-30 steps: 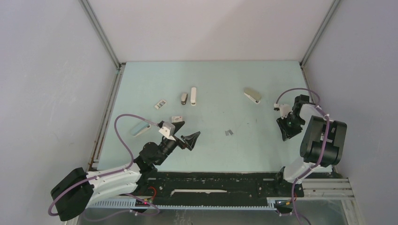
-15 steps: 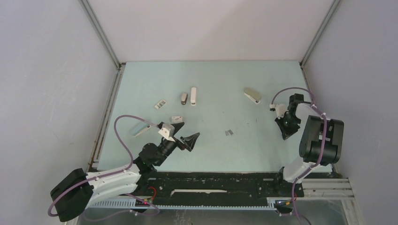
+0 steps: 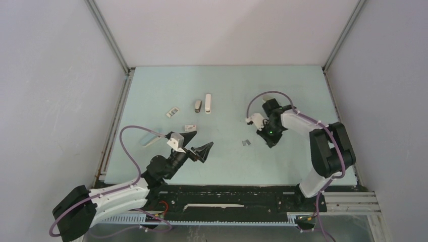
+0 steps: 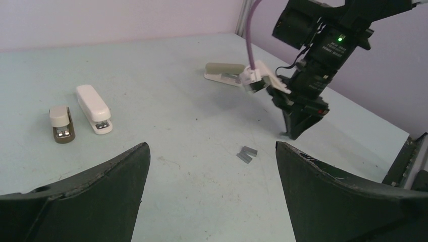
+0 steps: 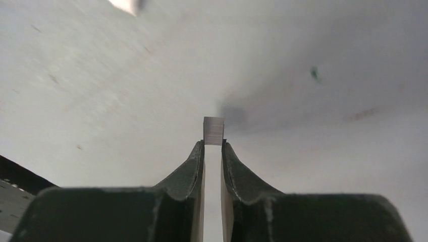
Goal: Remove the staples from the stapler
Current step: Place the staple at the center of the board.
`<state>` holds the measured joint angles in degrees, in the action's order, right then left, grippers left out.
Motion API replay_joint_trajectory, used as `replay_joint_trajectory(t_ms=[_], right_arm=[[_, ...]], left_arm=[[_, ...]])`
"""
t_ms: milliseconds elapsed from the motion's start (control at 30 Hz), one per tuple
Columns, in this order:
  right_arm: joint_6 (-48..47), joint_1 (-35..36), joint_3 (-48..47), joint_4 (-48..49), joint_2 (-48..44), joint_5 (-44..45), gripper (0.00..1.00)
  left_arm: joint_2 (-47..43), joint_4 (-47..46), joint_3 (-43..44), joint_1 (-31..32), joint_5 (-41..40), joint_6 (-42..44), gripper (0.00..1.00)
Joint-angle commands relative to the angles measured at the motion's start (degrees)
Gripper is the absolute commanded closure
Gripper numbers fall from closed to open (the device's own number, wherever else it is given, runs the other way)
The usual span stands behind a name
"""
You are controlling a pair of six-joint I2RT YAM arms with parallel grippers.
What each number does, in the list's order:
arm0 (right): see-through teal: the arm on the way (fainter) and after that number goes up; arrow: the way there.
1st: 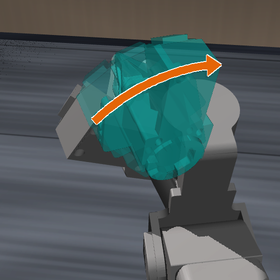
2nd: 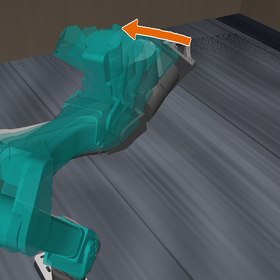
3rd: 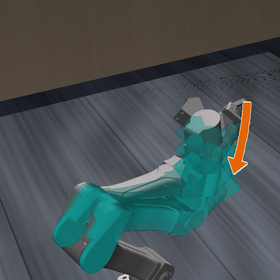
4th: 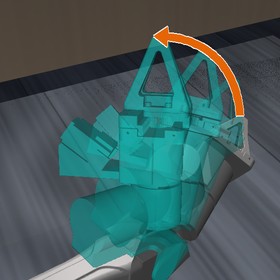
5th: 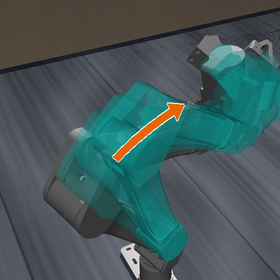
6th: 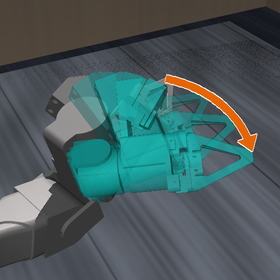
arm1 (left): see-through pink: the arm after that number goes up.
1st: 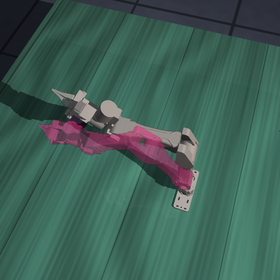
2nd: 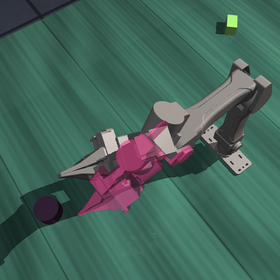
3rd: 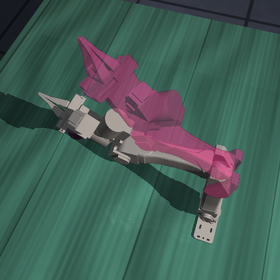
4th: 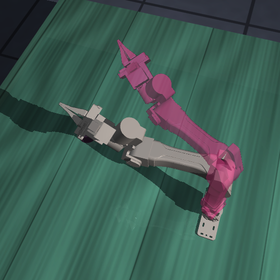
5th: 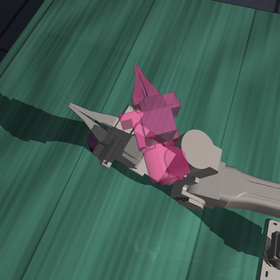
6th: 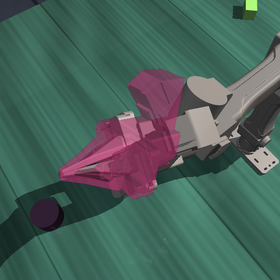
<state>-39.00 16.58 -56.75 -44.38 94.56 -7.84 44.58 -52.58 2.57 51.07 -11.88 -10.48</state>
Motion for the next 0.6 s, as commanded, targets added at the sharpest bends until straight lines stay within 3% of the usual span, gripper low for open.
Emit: replay_joint_trajectory(t_ms=[0,167,333,433,567], right_arm=[[4.12,5.95,-5.06,-1.22,3.59,-2.27,0.82],[6.31,8.92,-7.77,-0.54,5.64,-4.12,0.76],[7.54,10.6,-8.63,0.29,5.06,-5.64,0.54],[8.12,10.69,-8.9,0.02,1.48,-6.7,0.43],[7.49,8.72,-8.83,-1.76,-6.77,-12.18,0.36]], left_arm=[[-2.37,-0.16,-1.65,-0.22,-1.46,-1.73,0.0],[-6.09,3.42,-2.22,-0.24,-2.06,-3.87,0.0],[-10.52,9.67,-1.97,-0.23,-2.4,-7.47,0.0],[-13.1,14.6,-1.19,-0.24,-3.04,-10.73,0.0],[-16.76,21.84,0.16,-0.29,-3.85,-15.73,0.0]])
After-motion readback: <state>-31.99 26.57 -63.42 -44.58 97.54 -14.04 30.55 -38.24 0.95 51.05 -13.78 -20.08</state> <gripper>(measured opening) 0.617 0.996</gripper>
